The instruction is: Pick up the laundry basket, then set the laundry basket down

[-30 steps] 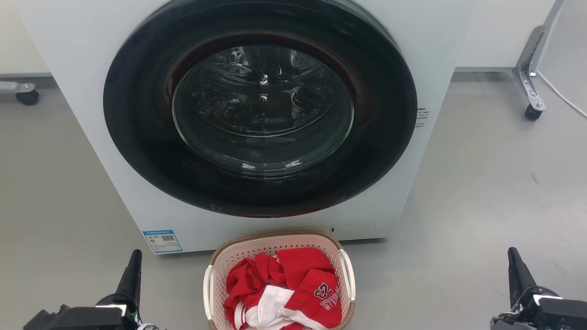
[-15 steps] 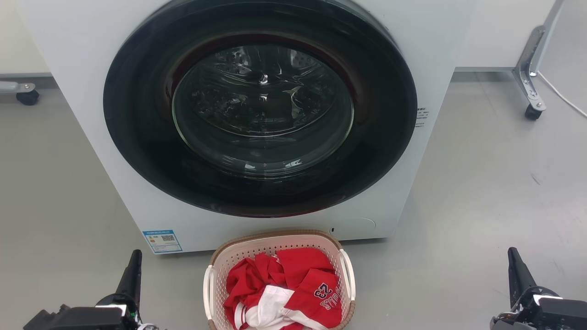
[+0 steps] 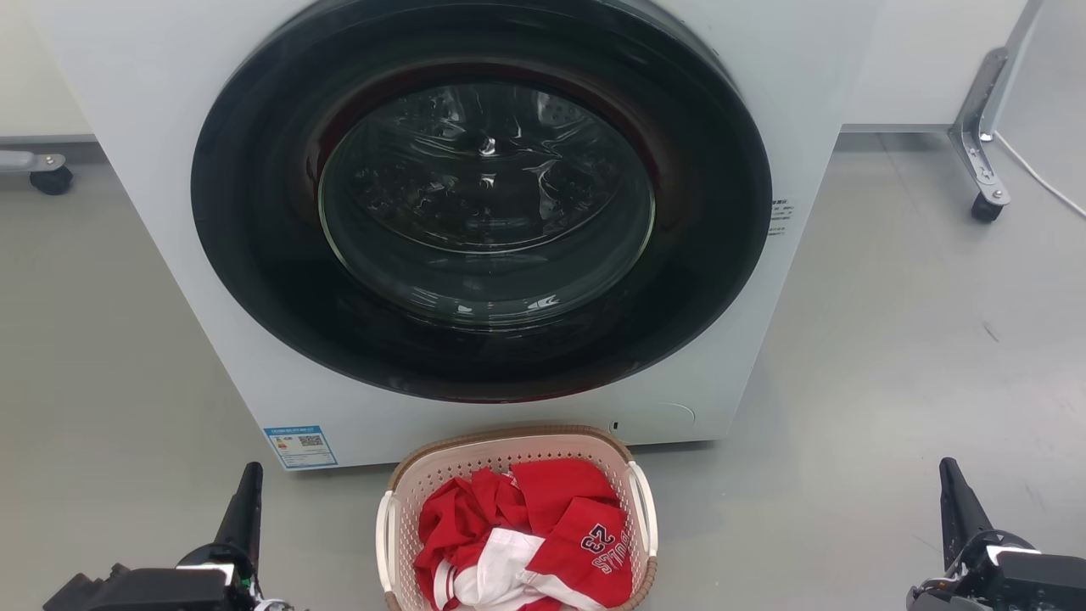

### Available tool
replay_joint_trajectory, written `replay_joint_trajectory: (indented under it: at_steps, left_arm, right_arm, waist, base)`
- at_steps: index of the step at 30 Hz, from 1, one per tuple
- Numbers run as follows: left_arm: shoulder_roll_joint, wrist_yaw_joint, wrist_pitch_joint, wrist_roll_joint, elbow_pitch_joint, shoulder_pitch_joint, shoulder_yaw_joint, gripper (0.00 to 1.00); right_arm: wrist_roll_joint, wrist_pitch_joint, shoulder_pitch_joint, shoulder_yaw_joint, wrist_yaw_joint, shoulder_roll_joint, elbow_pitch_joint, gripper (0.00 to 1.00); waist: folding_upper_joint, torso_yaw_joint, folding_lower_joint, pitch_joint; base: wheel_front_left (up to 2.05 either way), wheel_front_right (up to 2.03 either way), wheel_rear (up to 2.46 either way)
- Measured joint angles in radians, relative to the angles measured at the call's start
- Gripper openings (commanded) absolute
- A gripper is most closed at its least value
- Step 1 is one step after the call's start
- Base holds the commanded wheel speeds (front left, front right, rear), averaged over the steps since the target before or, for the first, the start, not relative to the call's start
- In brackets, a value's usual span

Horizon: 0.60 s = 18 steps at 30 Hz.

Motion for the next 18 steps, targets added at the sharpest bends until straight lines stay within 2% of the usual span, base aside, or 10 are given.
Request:
replay_joint_trajectory:
  at_steps: [18]
  left_arm:
    - [0.0, 0.0, 0.0, 0.0, 0.0, 0.0, 0.0, 0.0]
  right_arm:
    - [0.0, 0.0, 0.0, 0.0, 0.0, 0.0, 0.0, 0.0]
  waist:
    - [0.0, 0.0, 0.0, 0.0]
  base:
    - [0.0, 0.0, 0.0]
